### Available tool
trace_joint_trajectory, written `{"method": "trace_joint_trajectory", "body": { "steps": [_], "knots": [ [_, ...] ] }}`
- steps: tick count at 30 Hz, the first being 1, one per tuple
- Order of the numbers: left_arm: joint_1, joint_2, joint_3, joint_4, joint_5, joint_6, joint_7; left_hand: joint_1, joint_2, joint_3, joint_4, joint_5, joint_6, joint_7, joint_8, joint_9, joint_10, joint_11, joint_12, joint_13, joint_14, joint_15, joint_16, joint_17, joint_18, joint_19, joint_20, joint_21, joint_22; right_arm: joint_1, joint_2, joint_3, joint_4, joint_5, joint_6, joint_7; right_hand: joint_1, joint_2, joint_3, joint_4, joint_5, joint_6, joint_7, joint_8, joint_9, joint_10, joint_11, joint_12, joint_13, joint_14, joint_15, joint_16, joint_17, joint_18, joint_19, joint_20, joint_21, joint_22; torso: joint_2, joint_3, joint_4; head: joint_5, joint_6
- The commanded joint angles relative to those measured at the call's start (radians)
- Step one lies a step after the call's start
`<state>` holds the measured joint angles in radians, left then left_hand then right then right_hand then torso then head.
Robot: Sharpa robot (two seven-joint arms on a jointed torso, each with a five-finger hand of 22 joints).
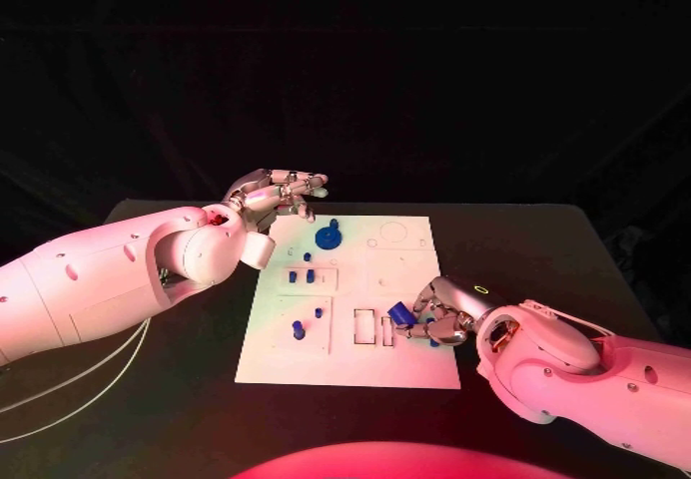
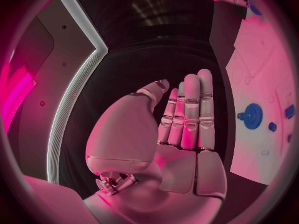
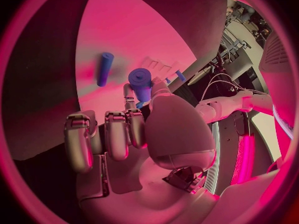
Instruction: Assemble the parts on the task board
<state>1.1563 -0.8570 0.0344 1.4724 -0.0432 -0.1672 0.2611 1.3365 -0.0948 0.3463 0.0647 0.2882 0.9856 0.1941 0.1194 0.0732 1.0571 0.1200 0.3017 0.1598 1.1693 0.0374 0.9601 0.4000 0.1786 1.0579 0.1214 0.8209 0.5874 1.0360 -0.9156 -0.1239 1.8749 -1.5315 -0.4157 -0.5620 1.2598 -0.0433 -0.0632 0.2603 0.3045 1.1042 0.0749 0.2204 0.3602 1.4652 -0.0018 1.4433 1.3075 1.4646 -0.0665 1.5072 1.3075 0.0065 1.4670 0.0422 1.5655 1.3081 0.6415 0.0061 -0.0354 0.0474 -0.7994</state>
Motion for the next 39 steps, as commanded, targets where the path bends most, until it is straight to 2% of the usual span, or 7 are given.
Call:
{"method": "trace_joint_trajectory", "body": {
  "steps": [1, 9, 15, 23, 29, 36, 39],
  "knots": [
    [0.001, 0.003, 0.001, 0.002, 0.005, 0.019, 0.007, -0.010, 0.001, -0.002, 0.005, -0.002, -0.005, 0.000, 0.006, 0.000, -0.007, -0.003, 0.005, 0.001, -0.006, -0.001, 0.002, -0.002, 0.006, 0.006, 0.004, -0.006, -0.002, 0.010, 0.000, 0.001, 0.020, 0.001, -0.050, -0.014, 0.006, 0.008, -0.003, -0.001, 0.008, 0.015, -0.011, 0.006, 0.003, 0.029, -0.009, 0.004, 0.142, 0.084, -0.009, 0.005, 0.146, -0.006, 0.104, -0.008, 0.005, 0.263, 0.000, 0.0003, 0.0005, -0.001, 0.002],
    [0.001, 0.004, 0.001, 0.002, 0.005, 0.020, 0.008, -0.009, 0.002, -0.002, 0.004, -0.001, -0.006, -0.001, 0.006, 0.000, -0.007, -0.003, 0.005, 0.001, -0.006, -0.001, 0.002, -0.002, 0.006, 0.006, 0.004, -0.007, -0.002, 0.020, 0.039, 0.002, 0.016, 0.039, -0.020, -0.013, -0.011, 0.026, -0.011, 0.017, 0.025, 0.018, -0.014, 0.010, 0.018, 0.034, -0.012, 0.007, 0.148, 0.084, -0.012, 0.005, 0.146, -0.006, 0.104, -0.011, 0.005, 0.263, 0.001, 0.0010, 0.0000, 0.003, 0.003],
    [0.001, 0.004, 0.001, 0.003, 0.005, 0.020, 0.007, -0.009, 0.002, -0.002, 0.004, -0.001, -0.006, -0.001, 0.006, 0.000, -0.007, -0.003, 0.005, 0.001, -0.006, -0.001, 0.002, -0.002, 0.006, 0.006, 0.004, -0.007, -0.002, 0.016, 0.084, 0.002, -0.011, 0.066, 0.030, -0.011, -0.060, 0.040, -0.036, 0.030, 0.017, 0.019, -0.016, 0.012, 0.033, 0.034, -0.014, 0.004, 0.148, 0.083, -0.013, 0.004, 0.145, -0.006, 0.104, -0.013, 0.005, 0.263, 0.002, 0.0012, 0.0014, 0.005, 0.002],
    [0.001, 0.004, 0.001, 0.005, 0.005, 0.030, 0.006, -0.007, 0.002, -0.002, 0.004, -0.001, -0.006, -0.001, 0.007, 0.000, -0.008, -0.004, 0.006, 0.001, -0.007, -0.001, 0.002, -0.002, 0.006, 0.006, 0.004, -0.008, -0.003, 0.012, 0.124, 0.001, -0.045, 0.083, 0.069, -0.010, -0.123, 0.072, -0.076, 0.031, 0.026, 0.023, -0.021, 0.017, 0.055, 0.033, -0.018, -0.004, 0.146, 0.083, -0.017, 0.003, 0.144, -0.006, 0.104, -0.016, 0.005, 0.263, 0.002, 0.0014, 0.0011, 0.006, -0.001],
    [0.001, 0.001, 0.001, 0.008, 0.005, 0.026, 0.008, -0.006, 0.002, -0.002, 0.003, -0.001, -0.007, -0.001, 0.007, 0.000, -0.009, -0.004, 0.007, 0.001, -0.007, -0.001, 0.002, -0.003, 0.006, 0.006, 0.004, -0.008, -0.003, 0.007, 0.139, 0.001, -0.059, 0.084, 0.078, -0.009, -0.134, 0.084, -0.084, 0.031, 0.022, 0.027, -0.024, 0.021, 0.062, 0.030, -0.020, -0.013, 0.140, 0.083, -0.018, 0.004, 0.146, -0.006, 0.104, -0.017, 0.005, 0.263, 0.003, 0.0026, -0.0018, 0.012, -0.007],
    [0.001, 0.000, 0.001, 0.010, 0.005, 0.025, 0.007, -0.005, 0.003, -0.002, 0.004, -0.001, -0.007, -0.001, 0.007, 0.000, -0.009, -0.004, 0.007, 0.001, -0.007, -0.001, 0.002, -0.003, 0.006, 0.007, 0.004, -0.009, -0.003, 0.001, 0.150, 0.001, -0.073, 0.081, 0.083, -0.011, -0.138, 0.090, -0.087, 0.031, 0.019, 0.028, -0.025, 0.022, 0.066, 0.029, -0.021, -0.015, 0.139, 0.083, -0.019, 0.004, 0.146, -0.006, 0.104, -0.018, 0.005, 0.263, 0.002, 0.0022, -0.0003, 0.013, -0.009],
    [0.001, 0.000, 0.001, 0.010, 0.005, 0.024, 0.006, -0.005, 0.003, -0.002, 0.004, -0.001, -0.007, -0.001, 0.007, 0.000, -0.009, -0.004, 0.007, 0.001, -0.007, -0.001, 0.002, -0.003, 0.006, 0.007, 0.004, -0.009, -0.003, 0.001, 0.154, 0.001, -0.079, 0.078, 0.086, -0.014, -0.148, 0.098, -0.098, 0.031, 0.000, 0.029, -0.027, 0.024, 0.073, 0.030, -0.023, -0.018, 0.138, 0.083, -0.021, 0.004, 0.146, -0.006, 0.104, -0.019, 0.005, 0.263, 0.001, 0.0021, 0.0002, 0.013, -0.010]
  ]
}}
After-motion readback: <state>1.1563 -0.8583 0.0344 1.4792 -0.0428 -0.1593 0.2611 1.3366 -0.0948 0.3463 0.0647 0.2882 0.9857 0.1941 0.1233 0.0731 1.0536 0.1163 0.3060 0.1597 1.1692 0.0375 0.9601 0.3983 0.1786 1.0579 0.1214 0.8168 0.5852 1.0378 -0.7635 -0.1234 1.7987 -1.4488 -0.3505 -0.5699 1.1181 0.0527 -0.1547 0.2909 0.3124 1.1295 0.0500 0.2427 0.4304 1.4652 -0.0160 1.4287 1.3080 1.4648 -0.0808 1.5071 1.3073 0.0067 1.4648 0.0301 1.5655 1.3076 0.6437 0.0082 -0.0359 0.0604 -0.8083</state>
